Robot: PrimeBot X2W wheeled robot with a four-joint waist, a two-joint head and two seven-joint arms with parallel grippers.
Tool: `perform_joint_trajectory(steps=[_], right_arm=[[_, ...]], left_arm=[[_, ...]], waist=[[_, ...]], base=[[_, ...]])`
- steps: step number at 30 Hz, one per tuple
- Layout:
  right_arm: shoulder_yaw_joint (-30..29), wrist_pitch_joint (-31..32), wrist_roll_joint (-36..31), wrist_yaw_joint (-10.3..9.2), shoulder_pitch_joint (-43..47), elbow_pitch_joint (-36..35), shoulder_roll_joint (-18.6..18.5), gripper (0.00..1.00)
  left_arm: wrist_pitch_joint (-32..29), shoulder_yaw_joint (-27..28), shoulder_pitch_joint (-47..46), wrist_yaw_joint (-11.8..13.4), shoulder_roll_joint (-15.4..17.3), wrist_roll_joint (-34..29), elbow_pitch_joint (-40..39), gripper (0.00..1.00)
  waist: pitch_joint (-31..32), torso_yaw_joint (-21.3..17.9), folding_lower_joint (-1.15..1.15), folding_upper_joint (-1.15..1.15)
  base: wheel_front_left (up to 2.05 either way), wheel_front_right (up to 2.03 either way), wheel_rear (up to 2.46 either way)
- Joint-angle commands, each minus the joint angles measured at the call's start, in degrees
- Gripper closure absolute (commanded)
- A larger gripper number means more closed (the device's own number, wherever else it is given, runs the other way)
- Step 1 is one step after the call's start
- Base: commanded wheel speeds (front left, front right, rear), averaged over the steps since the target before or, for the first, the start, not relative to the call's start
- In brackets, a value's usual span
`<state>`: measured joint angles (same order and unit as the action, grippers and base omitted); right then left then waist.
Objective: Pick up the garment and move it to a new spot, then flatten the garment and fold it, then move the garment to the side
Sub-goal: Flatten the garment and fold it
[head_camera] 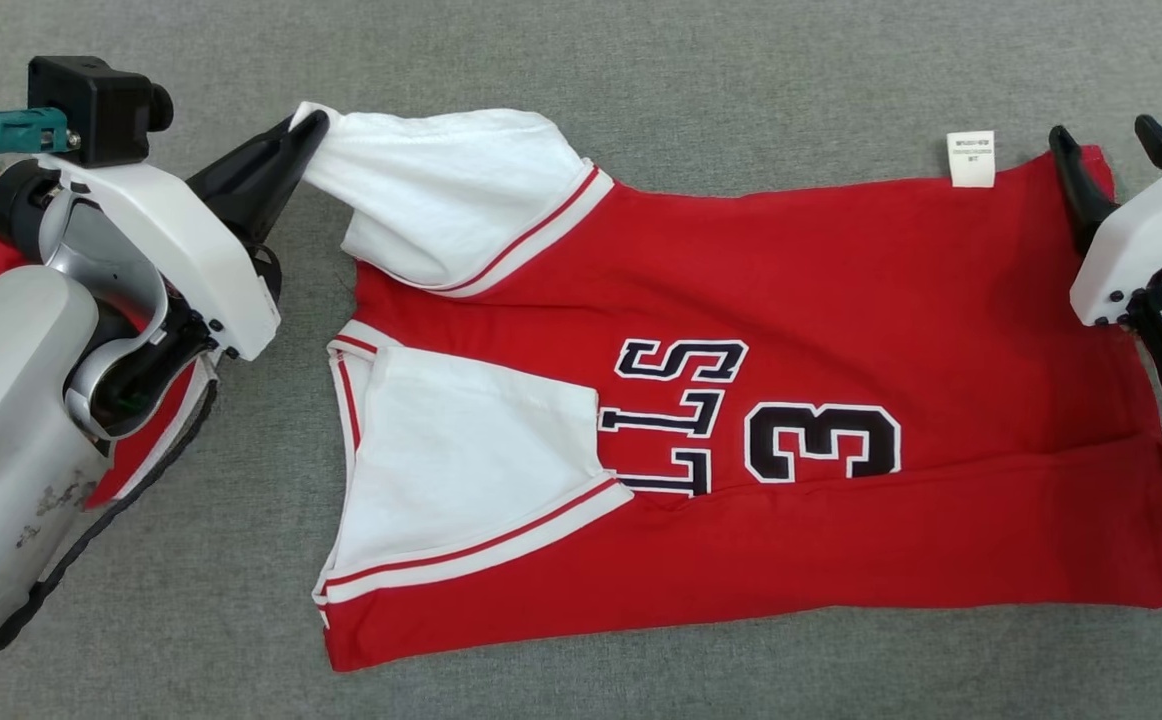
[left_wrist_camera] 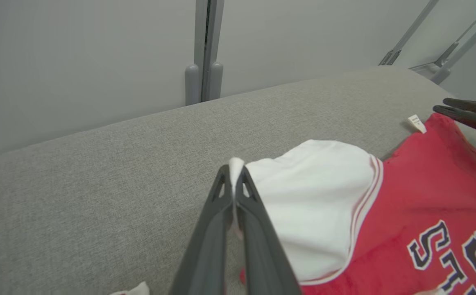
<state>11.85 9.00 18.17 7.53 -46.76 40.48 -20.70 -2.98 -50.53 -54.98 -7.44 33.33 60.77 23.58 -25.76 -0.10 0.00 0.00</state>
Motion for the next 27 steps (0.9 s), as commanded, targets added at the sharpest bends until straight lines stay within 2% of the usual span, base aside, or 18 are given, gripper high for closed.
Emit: perform_joint_trajectory(steps=[1,12,13,14,15,27], right_arm=[[0.4,0.9,0.6,-0.08,-0.9,1.0,-0.4,0.0],[4.3,4.6,3.0,-0.08,-2.6,6.7,-0.4,0.0],[4.8,4.9,3.6,-0.08,-2.5,6.9,-0.3,0.22],[5.2,5.0,4.0,-0.08,-2.5,7.0,-0.4,0.76],[5.5,4.7,4.2,-0.08,-2.6,6.9,-0.7,1.0],[4.5,-2.9,2.9,-0.1,-6.2,7.7,-1.8,1.0]], left_arm=[[0.3,-0.1,0.5,-0.1,-0.2,-0.2,-0.2,1.0],[0.4,-1.1,-0.6,-0.1,-0.1,-0.1,-0.1,1.0],[0.4,-1.1,-0.6,-0.1,-0.1,0.0,0.0,1.0],[0.4,-1.2,-0.6,-0.1,-0.1,0.1,0.1,1.0],[0.4,-1.2,-0.6,-0.1,0.0,0.1,0.2,1.0],[3.5,0.2,-5.2,0.9,-0.8,-1.7,5.1,1.0]], waist=[[-0.5,0.7,0.0,0.0],[-1.0,1.0,0.0,0.0],[-1.0,0.9,0.0,0.0],[-0.9,0.9,0.0,0.0],[-0.9,0.8,0.0,0.0],[-2.1,-0.3,0.0,0.0]], base=[[0.0,0.0,0.0],[0.0,0.0,0.0],[0.0,0.0,0.0],[0.0,0.0,0.0],[0.0,0.0,0.0],[0.0,0.0,0.0]])
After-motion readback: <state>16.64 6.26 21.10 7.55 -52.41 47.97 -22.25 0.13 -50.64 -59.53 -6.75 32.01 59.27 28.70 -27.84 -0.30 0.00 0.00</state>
